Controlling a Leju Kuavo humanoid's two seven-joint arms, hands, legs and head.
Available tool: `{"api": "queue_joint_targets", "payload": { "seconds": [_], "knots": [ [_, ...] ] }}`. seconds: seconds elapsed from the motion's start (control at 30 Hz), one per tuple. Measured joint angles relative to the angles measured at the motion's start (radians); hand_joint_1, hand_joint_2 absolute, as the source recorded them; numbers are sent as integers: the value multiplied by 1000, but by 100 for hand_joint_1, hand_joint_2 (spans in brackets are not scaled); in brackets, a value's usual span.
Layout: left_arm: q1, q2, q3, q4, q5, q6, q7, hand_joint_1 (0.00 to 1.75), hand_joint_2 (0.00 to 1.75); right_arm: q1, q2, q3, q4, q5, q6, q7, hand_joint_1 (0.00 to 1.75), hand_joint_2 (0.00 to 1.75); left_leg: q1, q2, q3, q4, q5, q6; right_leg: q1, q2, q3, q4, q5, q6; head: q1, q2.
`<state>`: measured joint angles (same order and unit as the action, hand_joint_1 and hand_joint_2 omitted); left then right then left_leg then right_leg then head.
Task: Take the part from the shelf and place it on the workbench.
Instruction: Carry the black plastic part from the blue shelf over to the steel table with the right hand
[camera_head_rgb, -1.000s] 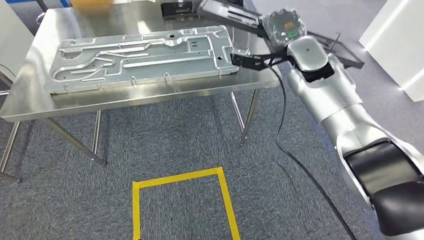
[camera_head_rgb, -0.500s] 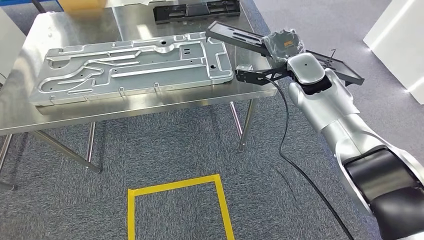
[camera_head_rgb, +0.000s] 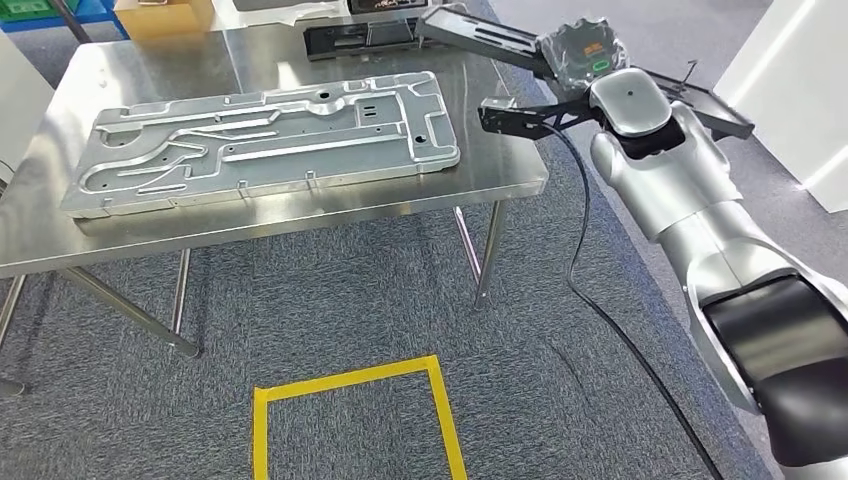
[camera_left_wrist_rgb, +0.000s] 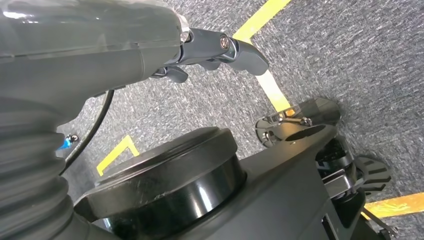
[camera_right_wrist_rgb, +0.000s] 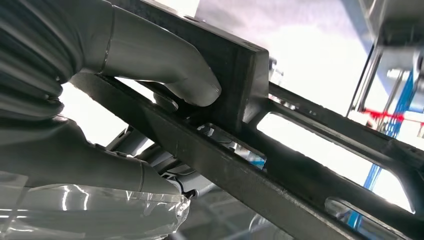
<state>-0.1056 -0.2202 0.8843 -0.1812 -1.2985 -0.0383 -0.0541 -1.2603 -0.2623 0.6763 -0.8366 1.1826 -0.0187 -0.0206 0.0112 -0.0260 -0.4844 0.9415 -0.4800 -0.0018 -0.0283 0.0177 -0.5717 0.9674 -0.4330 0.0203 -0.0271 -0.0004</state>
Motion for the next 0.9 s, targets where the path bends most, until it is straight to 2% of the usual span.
{"api": "queue_joint_targets", "payload": {
  "seconds": [0.23, 0.27, 0.3, 0.37, 0.4, 0.43, 0.47, 0.53, 0.57, 0.6, 0.67, 0.7, 0.73, 0.77, 0.83, 0.9],
  "knots": [
    [-4, 6, 0, 0, -5, -8, 7, 0, 175, -31, -34, -15, -74, 0, 20, 26, 175, 175, -2, 0, -4, 10, -1, 1, 2, -1, 3, 0, 2, 3, 0, 0],
    [-4, 7, 0, 0, -6, -9, 9, 0, 175, -31, -43, -19, -84, 0, 23, 27, 175, 175, -2, -1, -5, 15, -3, 4, -1, -1, 3, -2, 4, 8, 0, 0],
    [-5, 7, 0, 0, -9, -9, 11, 0, 175, -31, -50, -23, -94, 0, 26, 28, 175, 175, -4, 0, -7, 17, -3, 9, -4, 0, 4, -6, 7, 13, 0, 0],
    [-10, 8, -1, -1, -13, -9, 13, 0, 175, -31, -66, -31, -112, 0, 33, 27, 175, 175, -4, 3, 4, -2, 5, 27, -7, 1, 10, -19, 13, 25, 0, 0],
    [-12, 7, -2, -1, -14, -10, 13, 0, 175, -33, -74, -36, -119, 1, 39, 26, 175, 175, -2, 6, 15, -23, 14, 36, -6, 0, 6, -9, 6, 26, 0, 0],
    [-15, 6, -2, -1, -15, -11, 14, 0, 175, -39, -81, -40, -123, 3, 46, 25, 175, 175, 0, 10, 25, -42, 22, 43, -4, -3, -10, 23, -10, 26, 0, 0],
    [-18, 5, -3, -1, -16, -12, 15, 0, 175, -44, -88, -43, -125, 5, 53, 24, 175, 175, 2, 14, 33, -53, 26, 46, -3, -6, -42, 82, -35, 26, 0, 0],
    [-22, 4, -4, -1, -18, -14, 16, 0, 175, -49, -96, -44, -127, 8, 64, 21, 175, 175, 1, 20, 39, -53, 20, 48, -4, -7, -124, 224, -80, 30, 0, 0],
    [-23, 3, -4, -1, -18, -16, 16, 0, 175, -48, -101, -44, -128, 10, 69, 20, 175, 175, 1, 21, 44, -49, 13, 47, -7, -8, -154, 268, -81, 34, 0, 0],
    [-24, 3, -4, -1, -18, -17, 16, 0, 175, -47, -104, -44, -128, 13, 74, 19, 175, 175, 3, 20, 49, -42, 3, 44, -11, -9, -165, 271, -60, 38, 0, 0],
    [-24, 3, -4, -1, -18, -21, 16, 0, 175, -57, -107, -43, -126, 25, 92, 10, 175, 175, 8, 18, 58, -15, -28, 31, -20, -15, -137, 172, 25, 48, 0, 0],
    [-24, 3, -5, -1, -19, -23, 16, 0, 175, -67, -107, -40, -120, 32, 103, 1, 175, 175, 8, 18, 56, 3, -46, 21, -21, -18, -117, 120, 53, 52, 1, 0],
    [-26, 4, -5, -1, -20, -24, 16, 0, 175, -81, -106, -35, -112, 39, 114, -11, 175, 175, 7, 18, 50, 22, -62, 13, -21, -19, -102, 82, 60, 47, 1, 0],
    [-28, 3, -6, -1, -21, -25, 17, 0, 175, -94, -103, -29, -103, 45, 124, -22, 175, 175, 5, 18, 45, 35, -73, 5, -18, -18, -97, 70, 50, 40, 1, 0],
    [-33, 3, -8, -1, -23, -26, 19, 0, 175, -121, -93, -14, -79, 60, 141, -35, 175, 175, 5, 19, 39, 44, -84, -5, -14, -16, -99, 75, 24, 16, 0, 0],
    [-38, 3, -11, -1, -26, -28, 23, 0, 175, -154, -72, 3, -41, 70, 157, -45, 175, 175, 7, 21, 36, 59, -99, -14, -15, -16, -95, 77, 13, 1, 0, 0]
  ]
}}
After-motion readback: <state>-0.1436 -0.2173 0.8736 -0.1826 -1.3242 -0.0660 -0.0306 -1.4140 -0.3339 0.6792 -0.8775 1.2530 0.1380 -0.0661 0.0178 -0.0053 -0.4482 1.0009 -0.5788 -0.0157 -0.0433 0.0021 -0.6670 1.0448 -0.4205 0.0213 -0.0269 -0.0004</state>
